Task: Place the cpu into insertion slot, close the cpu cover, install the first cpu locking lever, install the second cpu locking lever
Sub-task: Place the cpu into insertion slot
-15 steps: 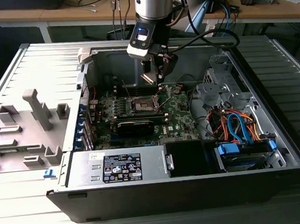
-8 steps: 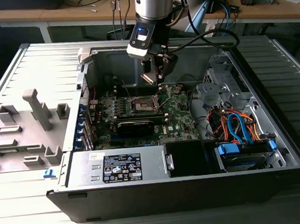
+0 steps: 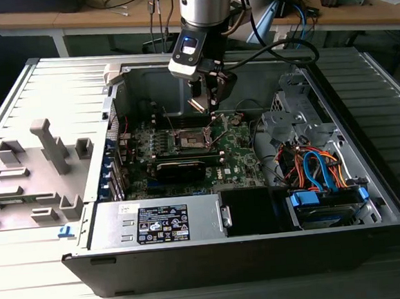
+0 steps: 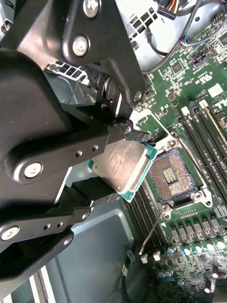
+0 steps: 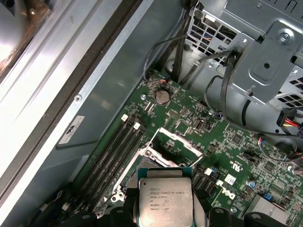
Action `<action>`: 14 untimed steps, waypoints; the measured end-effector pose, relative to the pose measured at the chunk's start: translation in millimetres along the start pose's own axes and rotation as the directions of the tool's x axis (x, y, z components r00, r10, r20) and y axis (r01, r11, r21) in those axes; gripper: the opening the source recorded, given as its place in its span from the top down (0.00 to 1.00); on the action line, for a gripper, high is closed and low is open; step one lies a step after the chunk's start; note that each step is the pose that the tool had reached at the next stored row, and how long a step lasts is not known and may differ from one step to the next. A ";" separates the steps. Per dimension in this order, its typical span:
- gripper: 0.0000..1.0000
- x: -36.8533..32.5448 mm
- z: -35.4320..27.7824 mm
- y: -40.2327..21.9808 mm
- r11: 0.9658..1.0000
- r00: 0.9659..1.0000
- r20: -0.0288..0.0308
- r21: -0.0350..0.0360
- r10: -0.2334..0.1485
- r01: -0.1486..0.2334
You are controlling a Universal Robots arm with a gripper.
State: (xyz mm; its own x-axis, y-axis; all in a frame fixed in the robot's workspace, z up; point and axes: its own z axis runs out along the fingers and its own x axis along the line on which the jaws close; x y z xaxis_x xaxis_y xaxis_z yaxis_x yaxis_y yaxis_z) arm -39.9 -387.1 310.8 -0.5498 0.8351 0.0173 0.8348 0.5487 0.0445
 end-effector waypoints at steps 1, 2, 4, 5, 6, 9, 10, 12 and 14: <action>0.45 0.0 0.0 0.0 1.000 1.000 0.000 0.000 0.001 -0.001; 0.45 0.0 0.0 0.0 1.000 1.000 0.000 0.000 0.003 -0.003; 0.45 0.0 0.0 0.0 1.000 1.000 0.000 0.000 0.005 -0.005; 0.45 0.0 0.0 0.0 1.000 1.000 0.000 0.000 0.005 -0.005; 0.45 0.0 0.0 0.0 1.000 1.000 0.000 0.000 0.006 -0.006; 0.45 0.0 0.1 0.0 1.000 1.000 0.000 0.000 0.008 -0.008; 0.45 0.0 0.1 0.0 1.000 1.000 0.000 0.000 0.009 -0.009; 0.45 0.0 0.1 0.0 1.000 1.000 0.000 0.000 0.011 -0.011; 0.45 0.0 0.1 0.0 1.000 1.000 0.001 0.000 0.012 -0.012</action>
State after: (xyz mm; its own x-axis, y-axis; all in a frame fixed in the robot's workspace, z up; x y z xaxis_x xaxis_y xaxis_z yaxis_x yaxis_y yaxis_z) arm -39.9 -387.2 310.7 -0.5397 0.8417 0.0173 0.8414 0.5386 0.0445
